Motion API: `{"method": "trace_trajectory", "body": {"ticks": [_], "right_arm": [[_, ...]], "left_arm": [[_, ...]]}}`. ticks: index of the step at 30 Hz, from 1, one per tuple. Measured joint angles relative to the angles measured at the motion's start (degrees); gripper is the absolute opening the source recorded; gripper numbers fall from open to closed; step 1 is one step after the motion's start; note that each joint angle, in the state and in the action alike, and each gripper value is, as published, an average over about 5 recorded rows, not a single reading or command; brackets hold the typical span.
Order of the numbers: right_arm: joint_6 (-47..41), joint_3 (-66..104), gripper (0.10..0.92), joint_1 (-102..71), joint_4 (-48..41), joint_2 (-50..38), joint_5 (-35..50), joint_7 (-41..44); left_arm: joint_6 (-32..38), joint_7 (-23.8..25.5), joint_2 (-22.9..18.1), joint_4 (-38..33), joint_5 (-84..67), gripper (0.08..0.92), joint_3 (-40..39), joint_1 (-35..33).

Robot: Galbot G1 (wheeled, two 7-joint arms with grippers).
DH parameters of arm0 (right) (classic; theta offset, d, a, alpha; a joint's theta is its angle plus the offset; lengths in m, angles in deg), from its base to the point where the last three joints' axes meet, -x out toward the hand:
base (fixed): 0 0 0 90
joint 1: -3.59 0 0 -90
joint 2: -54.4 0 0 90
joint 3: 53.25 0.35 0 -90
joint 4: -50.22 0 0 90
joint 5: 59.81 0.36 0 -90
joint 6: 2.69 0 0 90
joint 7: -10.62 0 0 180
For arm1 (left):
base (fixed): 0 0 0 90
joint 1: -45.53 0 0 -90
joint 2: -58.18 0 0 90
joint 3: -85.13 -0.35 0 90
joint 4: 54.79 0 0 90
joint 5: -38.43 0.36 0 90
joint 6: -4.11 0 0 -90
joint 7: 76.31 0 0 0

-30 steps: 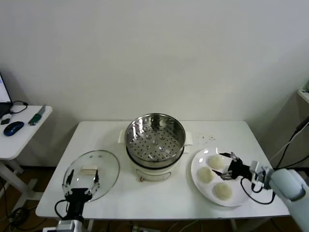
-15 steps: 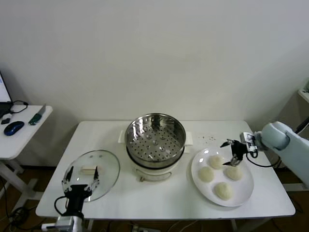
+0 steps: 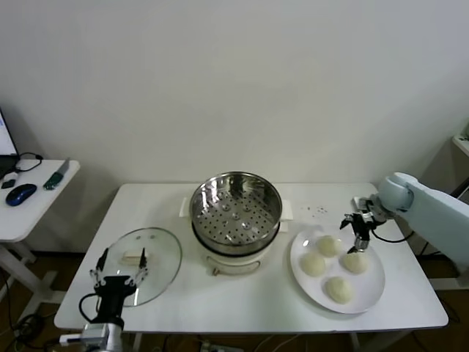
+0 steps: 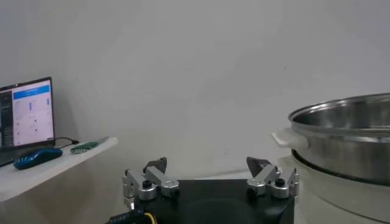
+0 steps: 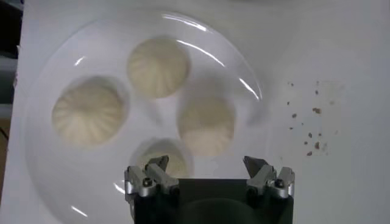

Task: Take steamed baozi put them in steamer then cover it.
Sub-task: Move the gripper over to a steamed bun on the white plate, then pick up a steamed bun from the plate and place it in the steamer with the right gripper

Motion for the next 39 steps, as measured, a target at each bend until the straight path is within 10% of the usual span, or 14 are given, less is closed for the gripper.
{"method": "trace_trajectory", "body": {"ticks": [39], "right_arm": [[2.2, -6.0, 0.704, 1.8, -8.5, 9.3, -1.1, 1.5]], "left_arm": [[0.1, 0.1, -0.1, 0.0, -0.1, 0.823, 1.2, -0.7]]}}
